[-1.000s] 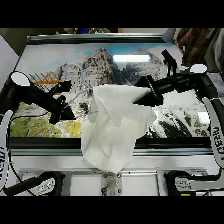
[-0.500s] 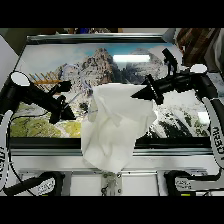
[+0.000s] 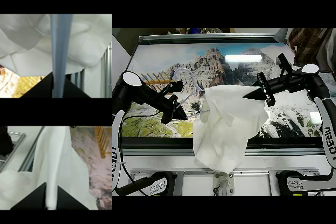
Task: Fold the clothes and pants, and hang the long-sleeved shirts on hangers.
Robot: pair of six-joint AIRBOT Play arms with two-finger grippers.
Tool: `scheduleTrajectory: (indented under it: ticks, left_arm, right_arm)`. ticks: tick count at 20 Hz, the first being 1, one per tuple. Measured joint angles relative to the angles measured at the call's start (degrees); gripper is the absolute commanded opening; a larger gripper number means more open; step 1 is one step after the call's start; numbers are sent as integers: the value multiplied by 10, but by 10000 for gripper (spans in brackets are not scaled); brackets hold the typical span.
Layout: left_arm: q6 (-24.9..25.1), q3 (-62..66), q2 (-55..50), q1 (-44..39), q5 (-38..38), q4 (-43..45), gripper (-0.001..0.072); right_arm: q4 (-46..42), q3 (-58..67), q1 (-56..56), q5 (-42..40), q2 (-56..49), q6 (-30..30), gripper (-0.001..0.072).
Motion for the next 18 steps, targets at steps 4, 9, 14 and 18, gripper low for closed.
scheduleTrajectory:
  ticks: [4, 9, 14, 18]
  left_arm:
    - [-4, 0, 0, 0, -10, 0, 16]
    - [-3, 0, 0, 0, -10, 0, 16]
    - [-2, 0, 0, 0, -10, 0, 15]
    - [-3, 0, 0, 0, -13, 0, 15]
  right_arm:
    - [0, 0, 0, 2, 0, -53, 36]
    - [0, 0, 0, 2, 0, -57, 34]
    - [0, 0, 0, 2, 0, -44, 33]
    - [0, 0, 0, 2, 0, -12, 33]
